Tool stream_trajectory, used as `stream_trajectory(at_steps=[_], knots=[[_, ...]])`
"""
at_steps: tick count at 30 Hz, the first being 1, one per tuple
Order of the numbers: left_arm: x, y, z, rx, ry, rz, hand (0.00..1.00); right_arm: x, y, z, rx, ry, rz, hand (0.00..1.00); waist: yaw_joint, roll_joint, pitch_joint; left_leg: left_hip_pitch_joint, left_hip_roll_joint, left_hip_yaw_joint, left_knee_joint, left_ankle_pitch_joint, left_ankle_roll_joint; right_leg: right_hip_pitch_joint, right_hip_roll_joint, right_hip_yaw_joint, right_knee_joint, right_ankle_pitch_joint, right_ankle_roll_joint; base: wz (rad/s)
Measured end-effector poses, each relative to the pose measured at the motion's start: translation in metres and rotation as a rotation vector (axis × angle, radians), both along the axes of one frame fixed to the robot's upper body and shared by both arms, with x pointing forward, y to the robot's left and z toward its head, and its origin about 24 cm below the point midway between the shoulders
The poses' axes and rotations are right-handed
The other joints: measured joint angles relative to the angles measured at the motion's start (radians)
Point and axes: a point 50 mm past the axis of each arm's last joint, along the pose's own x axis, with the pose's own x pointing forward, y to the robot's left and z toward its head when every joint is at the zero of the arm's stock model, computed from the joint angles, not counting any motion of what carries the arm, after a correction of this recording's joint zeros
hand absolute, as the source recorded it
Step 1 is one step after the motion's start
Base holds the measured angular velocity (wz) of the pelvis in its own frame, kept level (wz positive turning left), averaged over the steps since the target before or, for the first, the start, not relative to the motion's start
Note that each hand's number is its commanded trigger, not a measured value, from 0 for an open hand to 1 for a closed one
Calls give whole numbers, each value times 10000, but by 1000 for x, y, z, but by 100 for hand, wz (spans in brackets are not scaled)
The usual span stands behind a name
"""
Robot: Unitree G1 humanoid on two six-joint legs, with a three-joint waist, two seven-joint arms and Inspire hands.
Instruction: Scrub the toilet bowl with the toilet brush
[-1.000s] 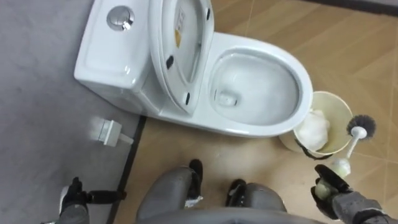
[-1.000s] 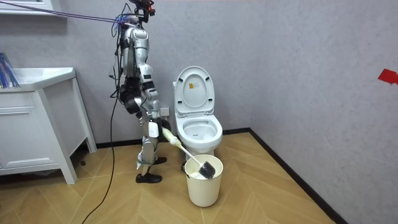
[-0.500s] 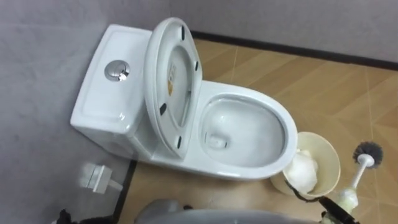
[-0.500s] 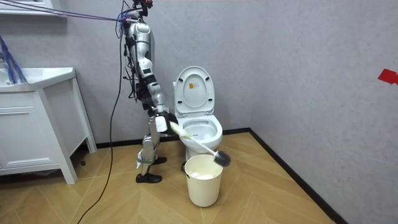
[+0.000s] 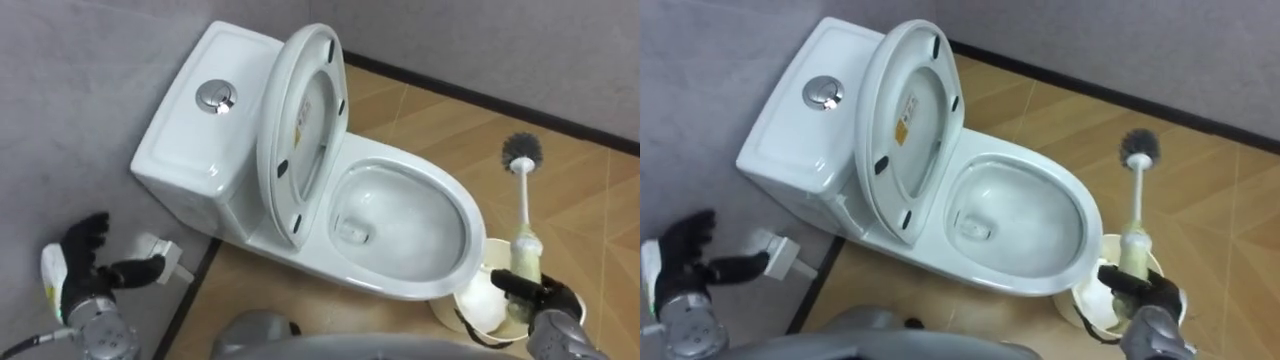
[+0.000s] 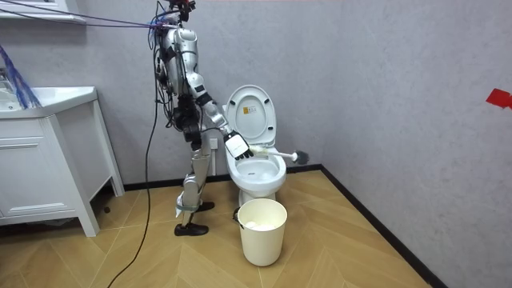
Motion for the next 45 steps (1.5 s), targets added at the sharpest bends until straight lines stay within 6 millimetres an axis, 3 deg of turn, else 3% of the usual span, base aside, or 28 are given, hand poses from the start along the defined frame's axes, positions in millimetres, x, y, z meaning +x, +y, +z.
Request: stream_trajectory(at_steps=[2, 4, 10, 23, 29, 40, 45], knots=[[20, -4, 21, 771, -1355, -760, 0, -1, 0, 2, -301, -125, 670, 100, -20, 90, -41, 4, 11, 18, -13, 8, -5, -15, 2, 27, 15, 14, -23, -4], [27, -6, 31, 1336, -1799, -1094, 0, -3, 0, 3, -598, -60, 1204, 100, -53, 136, -70, 45, 39, 99, -42, 25, -12, -28, 16, 181, 15, 25, -42, -16], [37, -15, 36, 3023, -1681, -2314, 0, -8, 3, 1, -1121, 685, 3210, 100, -89, 75, -75, 94, 136, 332, -61, 26, -17, -83, 39, 273, 28, 65, -100, -13], [35, -23, 13, 3525, -16, -3709, 0, -7, 7, 0, -1258, 1364, 5350, 100, -106, 145, -118, 230, 171, 552, -195, 17, -1, -84, 14, 453, 9, 70, -95, -4], [26, -21, -17, 2996, 1758, -4195, 0, -4, 8, -1, -1095, 1567, 5877, 100, -422, 277, -85, 336, 200, 730, -298, 21, -8, -76, 15, 582, 31, 71, -94, -5], [32, -20, -18, 2882, 2154, -4832, 0, 0, -5, 4, -1644, 2030, 6646, 100, -595, 253, -42, 263, 246, 1029, -438, 27, 27, -396, -4, 1062, 160, 92, -73, -10], [34, -15, -17, 3013, 2366, -5035, 0, -1, -8, 4, -1865, 2352, 7131, 100, -577, 267, -36, 203, 270, 1083, -450, 28, 25, -532, 4, 1067, 174, 92, -73, -4]])
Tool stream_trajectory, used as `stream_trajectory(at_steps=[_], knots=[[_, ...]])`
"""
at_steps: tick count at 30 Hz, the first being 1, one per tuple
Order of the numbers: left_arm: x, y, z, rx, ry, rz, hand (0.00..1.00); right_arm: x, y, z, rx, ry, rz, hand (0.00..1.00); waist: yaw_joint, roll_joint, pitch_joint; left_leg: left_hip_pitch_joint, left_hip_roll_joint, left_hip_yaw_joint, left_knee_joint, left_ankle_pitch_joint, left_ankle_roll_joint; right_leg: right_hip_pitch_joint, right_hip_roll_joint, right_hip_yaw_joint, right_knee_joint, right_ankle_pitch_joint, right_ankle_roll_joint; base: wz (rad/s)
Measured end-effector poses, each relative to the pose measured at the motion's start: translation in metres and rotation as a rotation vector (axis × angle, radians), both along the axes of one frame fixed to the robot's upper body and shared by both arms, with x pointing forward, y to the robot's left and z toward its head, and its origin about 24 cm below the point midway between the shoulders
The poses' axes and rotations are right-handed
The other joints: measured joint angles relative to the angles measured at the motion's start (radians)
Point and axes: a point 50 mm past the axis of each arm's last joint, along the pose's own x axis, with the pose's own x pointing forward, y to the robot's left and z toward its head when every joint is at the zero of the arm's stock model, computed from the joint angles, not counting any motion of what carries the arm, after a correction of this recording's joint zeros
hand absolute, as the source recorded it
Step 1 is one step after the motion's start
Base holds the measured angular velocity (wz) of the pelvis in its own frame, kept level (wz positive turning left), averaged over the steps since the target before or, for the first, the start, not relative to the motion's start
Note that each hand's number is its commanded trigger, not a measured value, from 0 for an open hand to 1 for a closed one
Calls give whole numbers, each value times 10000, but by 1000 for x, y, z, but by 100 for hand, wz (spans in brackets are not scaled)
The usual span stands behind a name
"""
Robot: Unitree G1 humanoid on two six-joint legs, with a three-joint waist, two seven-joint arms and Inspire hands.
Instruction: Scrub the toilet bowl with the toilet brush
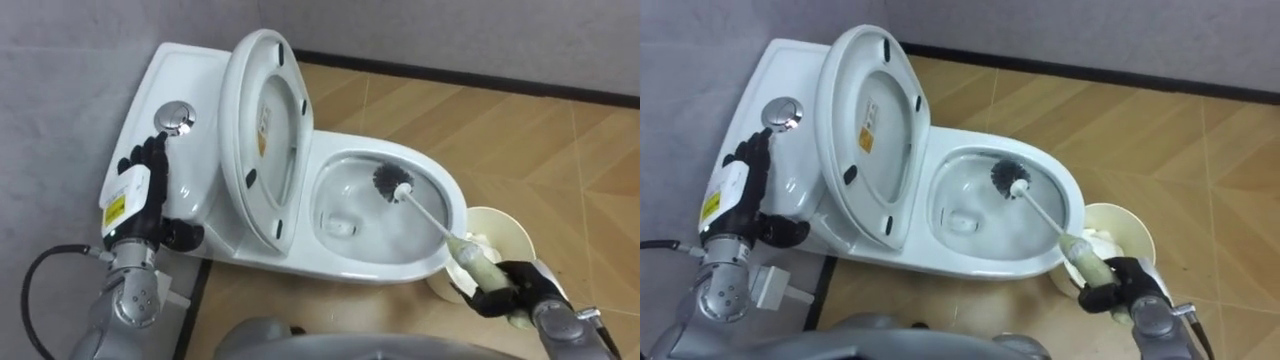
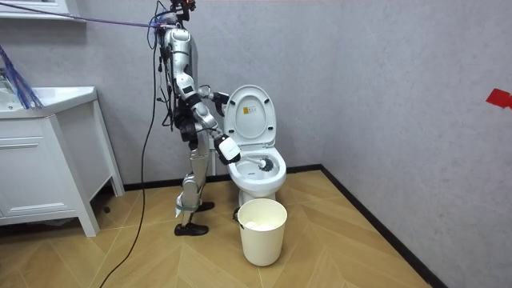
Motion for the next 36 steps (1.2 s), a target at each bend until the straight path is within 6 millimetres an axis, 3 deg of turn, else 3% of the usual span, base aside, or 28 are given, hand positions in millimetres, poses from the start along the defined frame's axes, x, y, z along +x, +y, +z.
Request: stream_trajectory(at_steps=[6, 9, 12, 14, 18, 19, 20, 23, 25, 26, 32, 36], knots=[[10, 2, -2, 84, 146, -95, 0, 14, -4, 5, -680, 215, 1258, 100, 3, 92, -31, -434, 65, 51, 86, 64, -4, -432, 21, -33, 80, 43, -51, 0], [20, 3, -1, 397, 84, -305, 0, 24, -9, 10, -1668, 617, 2786, 100, 29, 200, -57, -902, 79, 11, 221, 152, 3, -939, 19, -39, 306, 49, -64, 3], [35, 2, 2, 580, -238, -529, 0, 33, -11, 13, -2660, 1043, 4061, 100, 107, 275, -21, -1426, 104, -41, 385, 276, 21, -1420, 6, -136, 538, 71, -102, 8], [47, -3, 2, 737, -525, -913, 0, 43, -10, 15, -3349, 920, 4762, 100, 268, 373, 82, -1904, 158, -148, 711, 287, 29, -1855, 6, -267, 873, 76, -142, 9], [70, -6, 13, 1202, -1175, -1455, 0, 72, -7, 25, -4287, 495, 5855, 100, 472, 360, 139, -2901, 154, -243, 1160, 327, 62, -3002, -201, -577, 1859, -129, -270, 5], [79, -9, 20, 1274, -1541, -1569, 0, 83, -8, 31, -4617, 195, 6008, 100, 535, 429, 182, -3301, 157, -255, 1352, 394, 86, -3417, -243, -584, 2152, -167, -304, 9], [88, -12, 26, 1359, -1878, -1672, 0, 92, -10, 37, -4985, -17, 6249, 100, 572, 431, 283, -3656, 151, -281, 1521, 458, 115, -3780, -299, -589, 2361, -206, -326, 12], [105, -16, 39, 1715, -2457, -2119, 0, 108, -18, 52, -5859, -346, 6806, 100, 844, 395, 403, -4414, 112, -378, 1789, 600, 82, -4598, -387, -649, 2825, -265, -387, 4], [113, -18, 48, 1976, -2918, -2321, 0, 117, -21, 59, -6256, -530, 6977, 100, 847, 446, 382, -4854, 70, -471, 1803, 787, 83, -5060, -530, -819, 3004, -244, -410, 12], [116, -17, 53, 2294, -3141, -2494, 0, 122, -23, 64, -6522, -637, 7044, 100, 907, 395, 414, -5145, 62, -471, 1880, 857, 78, -5416, -590, -812, 3215, -252, -454, 9], [134, -26, 75, 2776, -4328, -2809, 0, 150, -31, 91, -7875, -1195, 7384, 100, 1256, 432, 467, -6495, 46, -491, 2749, 882, 115, -6805, -854, -822, 4452, -539, -654, 4], [144, -32, 91, 3006, -5142, -2814, 0, 183, -28, 122, -8584, -2140, 7290, 100, 1432, 407, 500, -7376, -7, -457, 3300, 844, 50, -7792, -1102, -808, 5377, -849, -807, 11]])
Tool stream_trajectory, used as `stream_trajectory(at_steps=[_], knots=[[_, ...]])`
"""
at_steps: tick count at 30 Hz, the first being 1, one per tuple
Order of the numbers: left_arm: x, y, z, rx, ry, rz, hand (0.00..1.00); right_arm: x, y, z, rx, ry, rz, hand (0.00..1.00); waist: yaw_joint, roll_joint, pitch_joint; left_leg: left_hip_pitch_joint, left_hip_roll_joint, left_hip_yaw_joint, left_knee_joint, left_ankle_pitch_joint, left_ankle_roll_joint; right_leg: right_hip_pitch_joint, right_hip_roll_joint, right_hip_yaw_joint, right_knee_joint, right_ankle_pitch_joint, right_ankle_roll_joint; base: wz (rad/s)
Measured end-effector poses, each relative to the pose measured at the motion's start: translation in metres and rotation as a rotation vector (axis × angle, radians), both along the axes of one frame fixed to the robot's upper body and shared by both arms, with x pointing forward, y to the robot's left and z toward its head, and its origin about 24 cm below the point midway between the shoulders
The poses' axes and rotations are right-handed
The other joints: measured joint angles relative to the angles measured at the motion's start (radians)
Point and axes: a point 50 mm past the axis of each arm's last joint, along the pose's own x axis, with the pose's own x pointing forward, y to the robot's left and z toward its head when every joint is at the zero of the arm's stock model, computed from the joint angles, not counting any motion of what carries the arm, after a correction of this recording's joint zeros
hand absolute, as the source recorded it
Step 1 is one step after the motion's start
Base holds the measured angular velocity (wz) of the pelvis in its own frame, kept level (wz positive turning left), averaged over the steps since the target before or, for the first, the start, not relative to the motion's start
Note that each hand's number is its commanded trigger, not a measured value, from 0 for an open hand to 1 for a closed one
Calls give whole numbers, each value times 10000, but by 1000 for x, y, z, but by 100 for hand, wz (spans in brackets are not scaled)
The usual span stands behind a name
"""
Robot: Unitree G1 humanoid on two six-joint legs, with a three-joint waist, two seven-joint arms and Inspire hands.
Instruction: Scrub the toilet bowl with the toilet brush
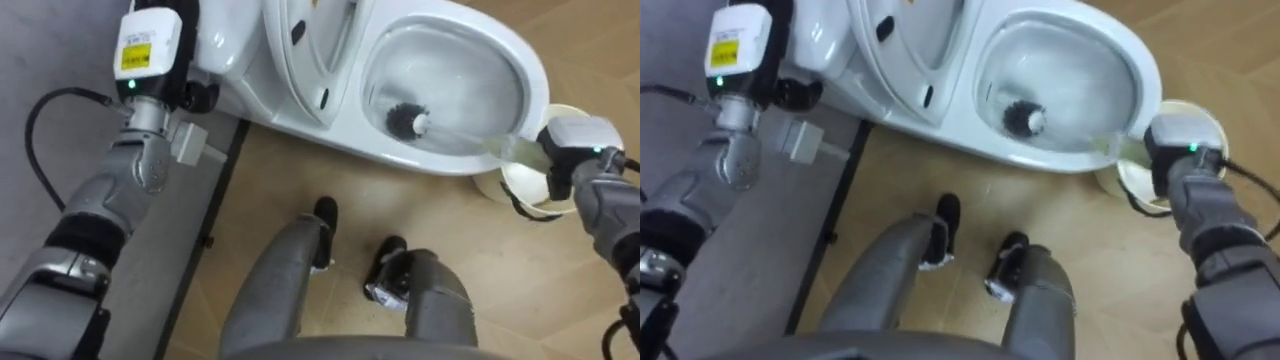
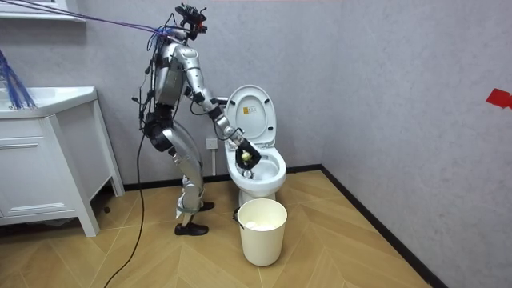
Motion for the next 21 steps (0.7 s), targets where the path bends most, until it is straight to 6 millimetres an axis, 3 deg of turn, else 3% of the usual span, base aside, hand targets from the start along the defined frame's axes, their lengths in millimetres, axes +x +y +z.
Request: stream_trajectory(at_steps=[2, 12, 17, 21], knots=[[2, 0, 7, 143, -294, -115, 0, 12, 5, 11, 206, -485, -31, 100, 27, -15, 11, -400, -81, -20, 304, -33, -31, -428, -173, -15, 489, -205, -71, 15], [-2, 3, 24, 286, -1843, 320, 0, 26, -1, 33, 2513, -2177, -1952, 100, 101, -175, 124, -1423, -115, 76, 760, -64, -77, -1567, -312, 144, 1278, -470, -238, 3], [-6, 9, 20, 330, -2047, 881, 0, 26, -7, 38, 3769, -3270, -2993, 100, -101, -196, 137, -1476, -91, 111, 756, -55, -112, -1685, -298, 199, 1324, -487, -290, -2], [-8, 11, 19, 422, -2136, 1164, 0, 28, -7, 42, 3816, -3527, -3036, 100, -290, -188, 132, -1504, -125, 129, 760, -51, -112, -1741, -358, 211, 1398, -498, -295, 1]])
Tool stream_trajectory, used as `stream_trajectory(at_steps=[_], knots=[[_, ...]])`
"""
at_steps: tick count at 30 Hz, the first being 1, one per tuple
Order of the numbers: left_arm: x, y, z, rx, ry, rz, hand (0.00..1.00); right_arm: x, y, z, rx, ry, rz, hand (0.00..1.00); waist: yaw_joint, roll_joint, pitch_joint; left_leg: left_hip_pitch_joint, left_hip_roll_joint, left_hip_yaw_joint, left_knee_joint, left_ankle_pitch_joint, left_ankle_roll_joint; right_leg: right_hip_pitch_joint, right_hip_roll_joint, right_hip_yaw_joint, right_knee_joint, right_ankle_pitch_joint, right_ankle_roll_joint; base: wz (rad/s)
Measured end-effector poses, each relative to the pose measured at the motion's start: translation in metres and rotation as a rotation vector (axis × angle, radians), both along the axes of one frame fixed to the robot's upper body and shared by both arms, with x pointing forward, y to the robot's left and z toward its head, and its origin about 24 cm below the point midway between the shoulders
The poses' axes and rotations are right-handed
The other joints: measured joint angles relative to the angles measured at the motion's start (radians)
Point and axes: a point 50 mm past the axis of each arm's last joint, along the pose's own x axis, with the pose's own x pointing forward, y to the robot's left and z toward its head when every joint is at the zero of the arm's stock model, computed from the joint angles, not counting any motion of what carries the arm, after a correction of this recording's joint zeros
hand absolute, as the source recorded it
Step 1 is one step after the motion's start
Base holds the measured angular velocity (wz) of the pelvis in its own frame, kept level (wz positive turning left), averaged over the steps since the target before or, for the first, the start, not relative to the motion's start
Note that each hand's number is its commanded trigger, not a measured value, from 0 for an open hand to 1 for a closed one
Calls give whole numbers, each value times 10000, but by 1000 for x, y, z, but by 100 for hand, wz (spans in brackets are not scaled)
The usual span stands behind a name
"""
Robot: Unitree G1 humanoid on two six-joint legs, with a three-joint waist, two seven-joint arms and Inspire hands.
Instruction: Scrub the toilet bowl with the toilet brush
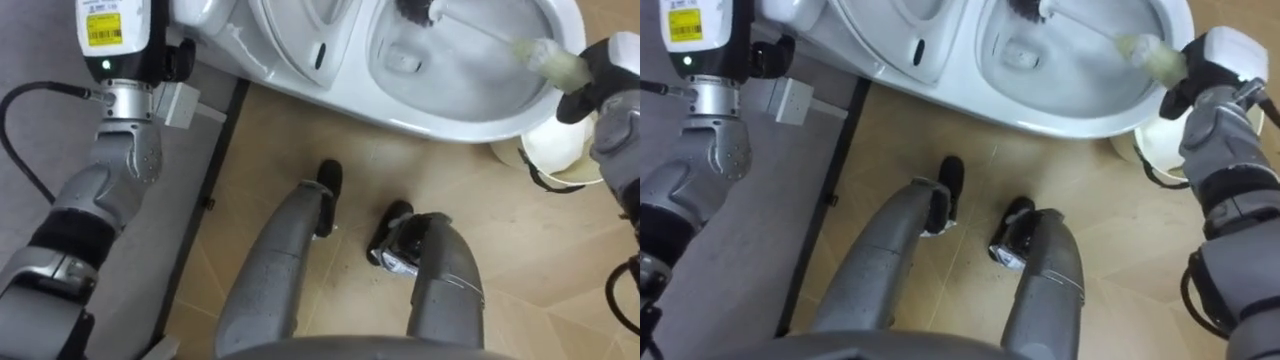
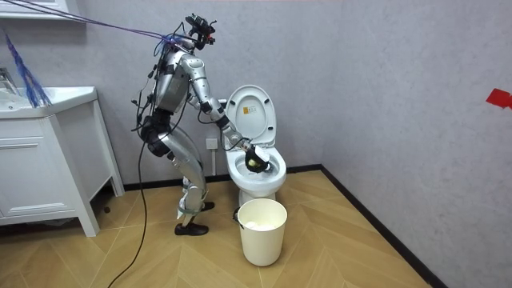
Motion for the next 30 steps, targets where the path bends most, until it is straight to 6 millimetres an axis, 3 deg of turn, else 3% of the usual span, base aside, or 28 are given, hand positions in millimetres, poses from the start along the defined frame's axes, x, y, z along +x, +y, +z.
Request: stream_trajectory(at_steps=[7, 12, 15, 20, 26, 30], knots=[[-1, 1, -3, 238, 310, 318, 0, 6, 3, 8, -1576, 300, 737, 100, -69, 11, -7, 7, -24, 80, 69, 11, 19, -78, -88, 54, 166, -19, -15, -2], [0, 0, -7, 394, 800, 280, 0, 12, 23, 7, -3830, 1154, 2517, 100, 149, 95, -1, 238, 89, 66, 37, -27, -23, 195, 64, 36, -28, -9, -33, -5], [1, -6, -10, 449, 1045, -29, 0, 9, 28, -1, -5181, 2081, 3093, 100, 364, 396, -21, 393, 89, -78, -141, -32, -52, 488, 121, -179, -347, 26, -8, 8], [-5, -14, -19, 140, 1219, -220, 0, -4, 22, -18, -5293, 2939, 2636, 100, 737, 705, -42, 483, 194, -146, -316, -48, -82, 744, 340, -302, -820, 133, 3, -1], [-15, -13, -28, -611, 1460, -16, 0, -17, 28, -36, -5088, 3338, 2535, 100, 634, 885, -135, 719, 208, -202, -627, -90, -155, 1075, 521, -402, -1317, 162, 3, 1], [-19, -13, -33, -916, 1588, 72, 0, -22, 27, -41, -5157, 3358, 2550, 100, 629, 939, -134, 851, 235, -204, -698, -89, -180, 1254, 580, -466, -1510, 162, 1, 4]])
